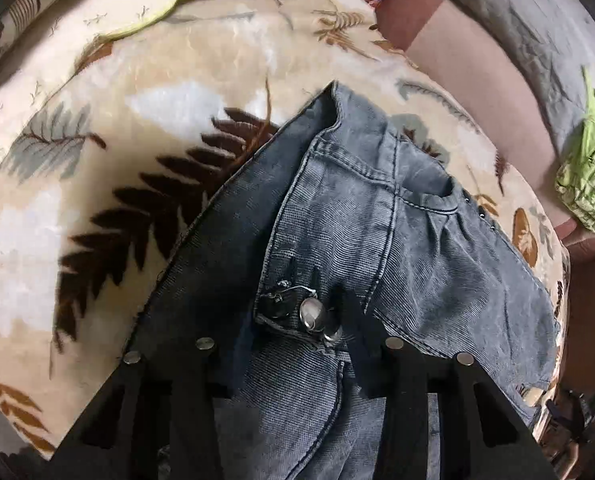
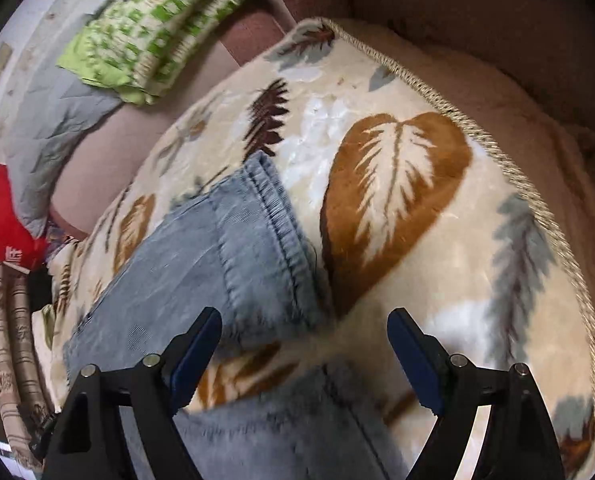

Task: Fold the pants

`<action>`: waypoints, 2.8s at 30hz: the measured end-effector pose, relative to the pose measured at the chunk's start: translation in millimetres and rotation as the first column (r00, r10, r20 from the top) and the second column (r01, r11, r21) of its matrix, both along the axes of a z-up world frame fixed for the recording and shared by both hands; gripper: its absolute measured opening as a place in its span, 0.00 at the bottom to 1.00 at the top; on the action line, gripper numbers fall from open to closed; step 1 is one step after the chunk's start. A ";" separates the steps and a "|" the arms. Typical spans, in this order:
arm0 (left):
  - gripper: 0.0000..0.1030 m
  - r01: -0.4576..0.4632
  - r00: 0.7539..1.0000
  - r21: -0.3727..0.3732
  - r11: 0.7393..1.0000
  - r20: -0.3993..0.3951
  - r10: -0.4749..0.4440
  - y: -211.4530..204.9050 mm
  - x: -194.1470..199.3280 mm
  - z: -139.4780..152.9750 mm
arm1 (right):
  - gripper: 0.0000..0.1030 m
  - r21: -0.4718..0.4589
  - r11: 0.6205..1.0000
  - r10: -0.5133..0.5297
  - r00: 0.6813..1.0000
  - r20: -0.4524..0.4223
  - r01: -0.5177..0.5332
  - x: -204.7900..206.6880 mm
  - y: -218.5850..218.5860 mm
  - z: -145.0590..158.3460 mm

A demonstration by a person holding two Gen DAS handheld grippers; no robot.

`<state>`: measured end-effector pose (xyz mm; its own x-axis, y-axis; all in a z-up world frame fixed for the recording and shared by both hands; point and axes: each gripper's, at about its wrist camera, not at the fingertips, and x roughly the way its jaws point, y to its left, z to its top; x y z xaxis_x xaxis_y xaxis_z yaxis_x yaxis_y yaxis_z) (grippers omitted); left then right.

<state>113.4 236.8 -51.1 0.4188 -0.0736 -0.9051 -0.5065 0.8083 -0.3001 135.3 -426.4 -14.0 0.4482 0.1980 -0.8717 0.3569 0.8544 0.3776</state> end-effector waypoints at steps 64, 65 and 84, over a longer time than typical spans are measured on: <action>0.02 0.129 0.938 0.124 0.984 0.308 -0.161 8.1 52.2 137.6 | 0.19 -0.251 0.952 0.227 0.954 0.194 -0.176 70.1 45.3 101.6; 0.02 0.137 0.927 0.126 0.983 0.334 -0.172 8.0 30.8 148.8 | 0.19 -0.249 0.953 0.229 0.947 0.227 -0.171 53.1 44.6 114.4; 0.10 0.063 0.977 0.114 0.991 0.195 -0.084 28.2 -171.4 83.2 | 0.64 0.125 0.992 -0.004 0.985 0.174 -0.018 -229.0 -21.5 23.5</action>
